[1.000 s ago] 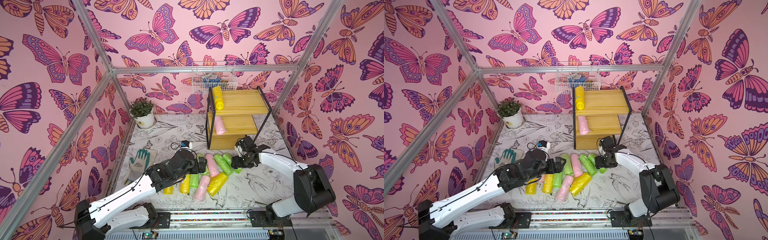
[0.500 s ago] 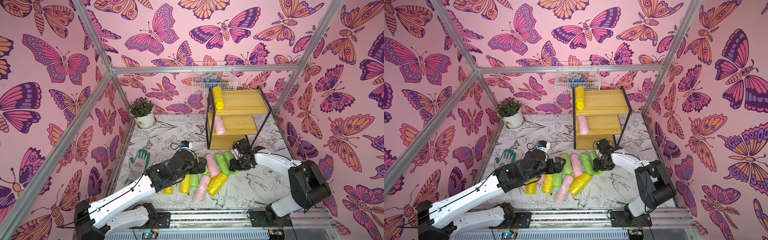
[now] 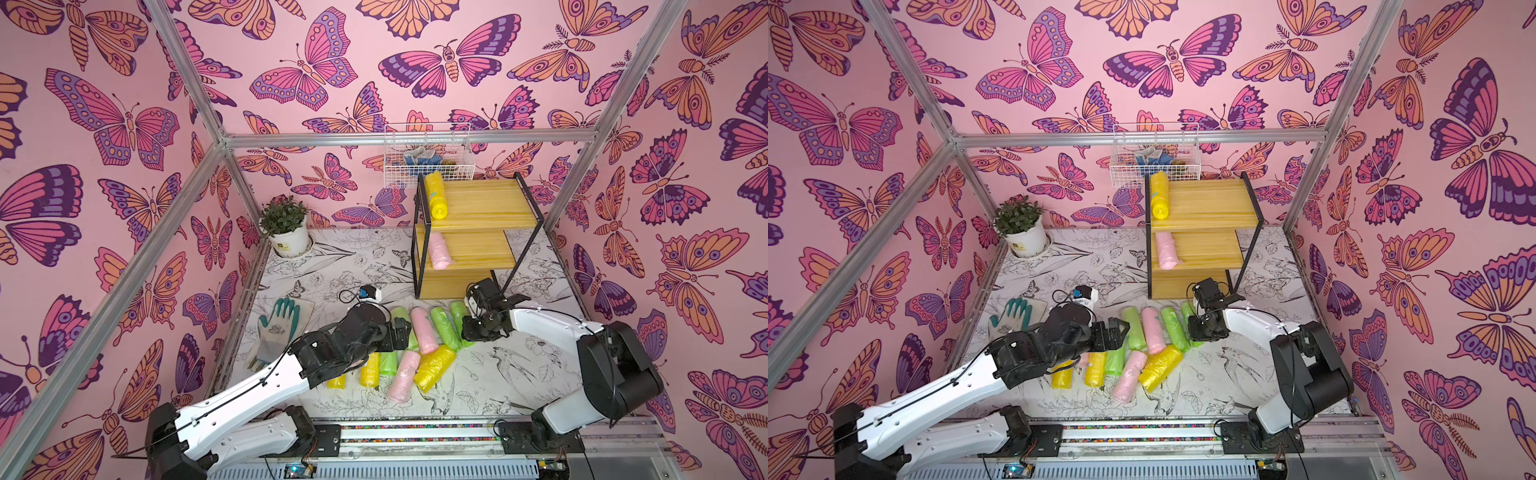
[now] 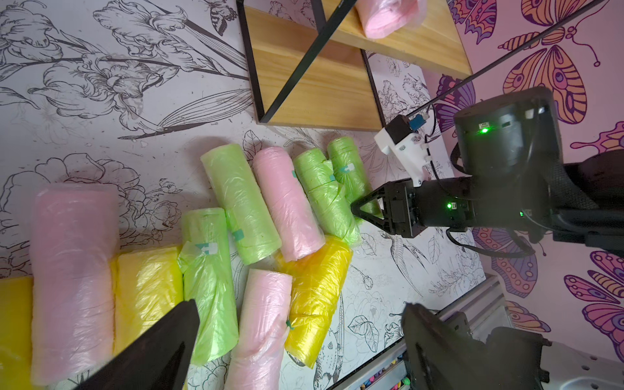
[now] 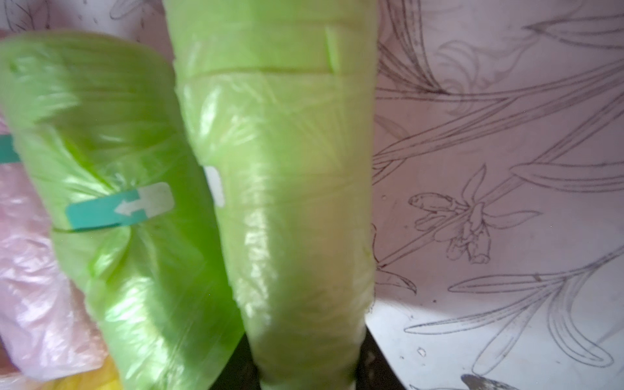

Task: Sort the rolls of trash bags by color and place them on the shelf
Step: Pick up the roll of trash bags from the center of the board, then place the roll of trash bags on the shelf.

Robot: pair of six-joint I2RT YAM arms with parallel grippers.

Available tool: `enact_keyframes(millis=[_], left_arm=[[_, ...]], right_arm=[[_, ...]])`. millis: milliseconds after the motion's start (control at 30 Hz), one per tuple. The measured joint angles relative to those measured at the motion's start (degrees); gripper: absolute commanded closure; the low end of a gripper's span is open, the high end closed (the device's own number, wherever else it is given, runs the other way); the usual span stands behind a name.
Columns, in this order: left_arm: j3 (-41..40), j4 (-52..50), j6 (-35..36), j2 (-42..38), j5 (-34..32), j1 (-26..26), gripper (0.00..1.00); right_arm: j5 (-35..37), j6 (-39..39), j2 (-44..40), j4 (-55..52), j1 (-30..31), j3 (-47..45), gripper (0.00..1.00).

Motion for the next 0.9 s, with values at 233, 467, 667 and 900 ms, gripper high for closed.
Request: enact_keyframes(millis=[233, 467, 667, 900], left_arm=[[-0.2, 0.0, -0.1, -1.0, 0.0, 0.0, 0.00], [-0.2, 0.0, -0.1, -1.0, 0.0, 0.0, 0.00], [-0.2, -0.2, -0.1, -1.5, 0.0, 0.0, 0.00], [-0.2, -0.4, 0.3, -2.7, -0.7, 0.0, 0.00]], right_arm=[[-6.4, 5.3, -9.6, 8.6, 0.0, -9.6, 1.00], [-15.8, 17.6, -12.4, 29.3, 0.0, -17.7, 1.00], [-20.7, 25.5, -7.0, 44.4, -0.5, -17.7, 1.00], [-23.8, 32.3, -1.4, 57.3, -2.8, -17.7, 1.00]])
